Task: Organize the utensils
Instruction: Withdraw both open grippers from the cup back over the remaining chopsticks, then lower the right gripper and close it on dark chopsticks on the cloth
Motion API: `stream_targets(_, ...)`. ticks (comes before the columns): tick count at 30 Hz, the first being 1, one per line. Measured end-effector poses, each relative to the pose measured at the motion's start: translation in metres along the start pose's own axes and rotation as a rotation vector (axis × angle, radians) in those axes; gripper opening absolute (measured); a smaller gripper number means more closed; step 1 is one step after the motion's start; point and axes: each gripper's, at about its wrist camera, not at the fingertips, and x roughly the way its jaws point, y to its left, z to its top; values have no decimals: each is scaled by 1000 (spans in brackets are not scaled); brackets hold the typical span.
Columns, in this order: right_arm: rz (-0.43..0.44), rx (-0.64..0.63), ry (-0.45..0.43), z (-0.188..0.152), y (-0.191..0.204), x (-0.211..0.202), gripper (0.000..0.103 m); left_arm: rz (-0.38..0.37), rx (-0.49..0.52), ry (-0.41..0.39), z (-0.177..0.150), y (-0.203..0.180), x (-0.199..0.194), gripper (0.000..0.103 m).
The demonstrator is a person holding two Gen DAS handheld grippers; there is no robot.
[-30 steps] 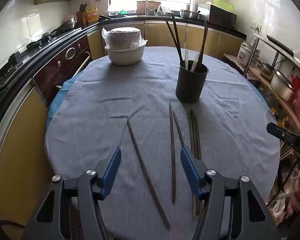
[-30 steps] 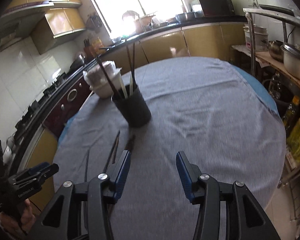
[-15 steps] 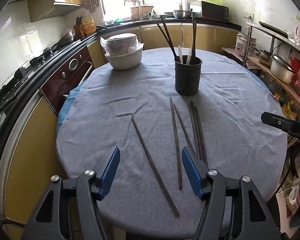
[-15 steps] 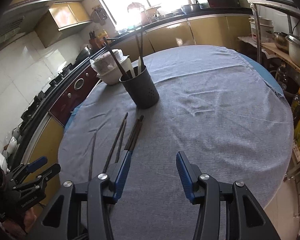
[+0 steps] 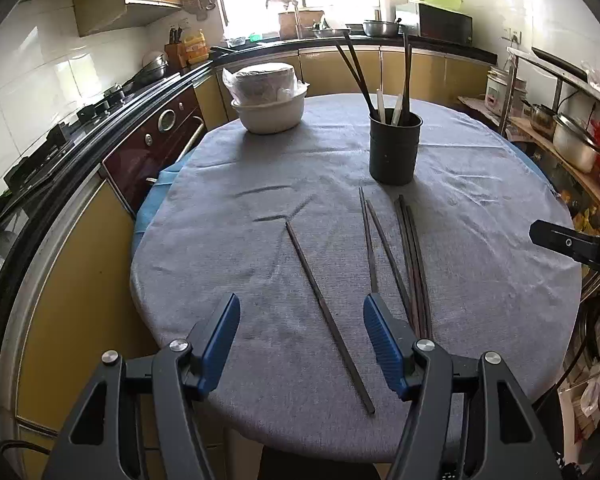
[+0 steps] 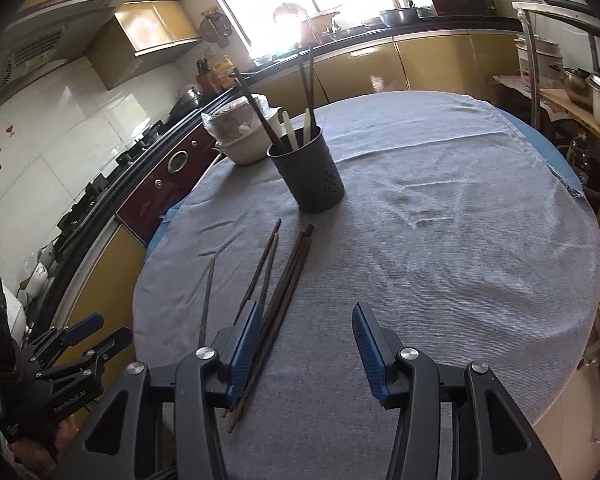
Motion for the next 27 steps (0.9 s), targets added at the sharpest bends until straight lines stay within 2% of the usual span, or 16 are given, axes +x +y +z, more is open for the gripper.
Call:
stream_targets(12,56,-31,-21,2,17,-11,50,21,-38,-3,-9,13,-6,65)
stream_targets(25,63,-35,46,-1,24,19,50,8,-106,88,-21,32,30,65)
stream_targets(27,63,-29,62,2,23,28,48,6,-117,105,-23,35,37,65)
